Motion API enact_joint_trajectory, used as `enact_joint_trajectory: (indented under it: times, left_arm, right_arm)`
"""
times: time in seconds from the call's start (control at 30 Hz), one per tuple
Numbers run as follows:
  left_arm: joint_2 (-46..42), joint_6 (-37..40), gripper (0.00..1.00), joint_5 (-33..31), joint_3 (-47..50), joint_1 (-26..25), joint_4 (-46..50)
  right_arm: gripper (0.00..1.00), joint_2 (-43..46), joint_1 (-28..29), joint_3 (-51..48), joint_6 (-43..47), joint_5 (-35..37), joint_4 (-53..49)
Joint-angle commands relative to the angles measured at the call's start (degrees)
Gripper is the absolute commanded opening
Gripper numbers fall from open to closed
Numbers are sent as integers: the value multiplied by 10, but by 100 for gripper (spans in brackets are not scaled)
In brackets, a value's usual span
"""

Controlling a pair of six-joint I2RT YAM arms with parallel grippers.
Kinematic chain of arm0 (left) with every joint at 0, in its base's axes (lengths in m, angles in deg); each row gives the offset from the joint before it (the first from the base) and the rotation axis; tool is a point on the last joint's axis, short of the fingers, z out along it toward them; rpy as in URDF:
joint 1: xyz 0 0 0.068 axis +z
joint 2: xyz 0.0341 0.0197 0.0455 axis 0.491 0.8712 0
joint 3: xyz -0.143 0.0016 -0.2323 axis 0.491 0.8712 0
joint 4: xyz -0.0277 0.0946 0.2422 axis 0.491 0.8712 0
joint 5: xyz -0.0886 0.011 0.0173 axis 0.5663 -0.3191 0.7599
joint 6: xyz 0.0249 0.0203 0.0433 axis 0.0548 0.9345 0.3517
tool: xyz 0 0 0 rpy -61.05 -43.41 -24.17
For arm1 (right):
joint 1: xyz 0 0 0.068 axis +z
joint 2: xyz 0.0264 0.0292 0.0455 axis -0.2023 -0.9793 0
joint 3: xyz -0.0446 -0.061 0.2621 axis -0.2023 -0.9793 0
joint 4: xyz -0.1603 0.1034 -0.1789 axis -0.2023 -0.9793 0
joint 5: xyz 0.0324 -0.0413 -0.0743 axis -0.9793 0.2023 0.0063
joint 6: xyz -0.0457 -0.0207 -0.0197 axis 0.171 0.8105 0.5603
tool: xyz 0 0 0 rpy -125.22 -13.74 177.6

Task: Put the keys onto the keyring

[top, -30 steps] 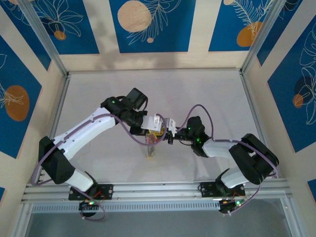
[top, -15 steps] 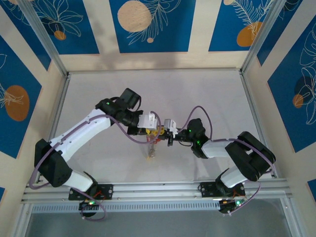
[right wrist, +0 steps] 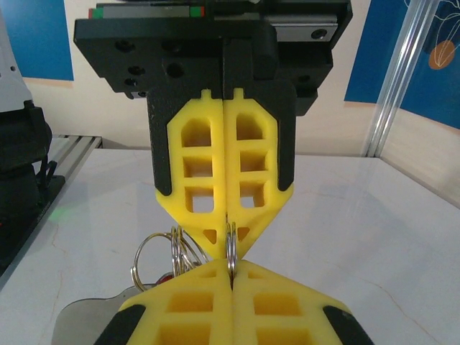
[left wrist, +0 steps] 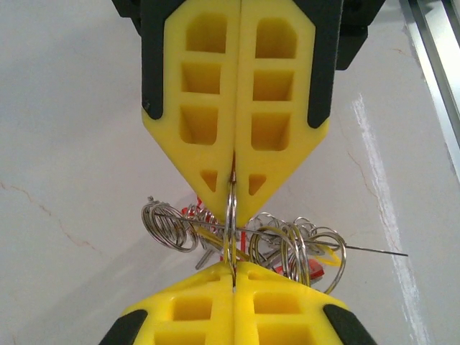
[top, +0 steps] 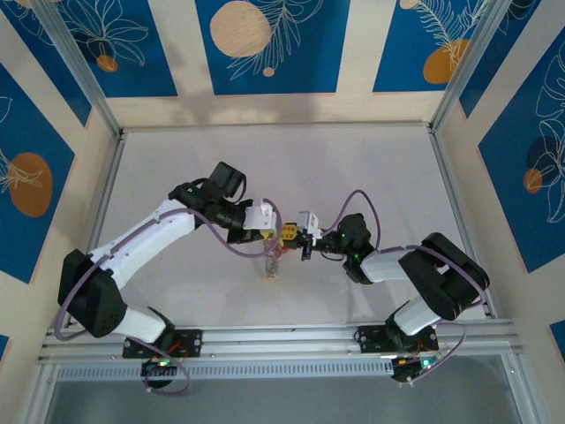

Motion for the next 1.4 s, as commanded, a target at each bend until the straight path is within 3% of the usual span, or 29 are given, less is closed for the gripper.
enact_joint_trajectory:
  times: [0.0,0.07,0.3,0.5,0.67,0.77,0.97,1.1,1.17,1.3,1.37]
  left_arm:
    - [3,10,0,29,7,2,4]
    - [7,13,0,40,7,2,9]
    - [-22,-12,19,88,30,2,-38]
    - [-43,-32,25,104,39,15,-73]
    - [-40,-40,21,122,37,19,-81]
    - [-33,-36,12,128,34,19,-74]
    - [-17,-24,11,113,27,19,-50]
    - [-14,-18,0,94,22,19,-35]
    - [-11,-9,0,78,9,17,-13]
    - [-4,7,0,-7,-36,-8,47]
    - [4,19,0,-62,-63,-29,80]
  right_arm:
    - [0,-2,-1,0,-7,-1,59]
    - [0,-3,-1,1,-8,-2,61]
    - [0,-12,0,5,-9,-7,63]
    - [0,-14,1,6,-7,-8,61]
    - [0,-15,1,7,0,-12,55]
    - [0,-14,1,7,1,-11,55]
    - [0,-14,1,8,2,-11,55]
    - [0,-13,1,7,4,-8,54]
    - [0,-12,1,8,6,-1,47]
    - [21,9,4,15,32,19,-25]
    - [26,23,6,20,49,29,-68]
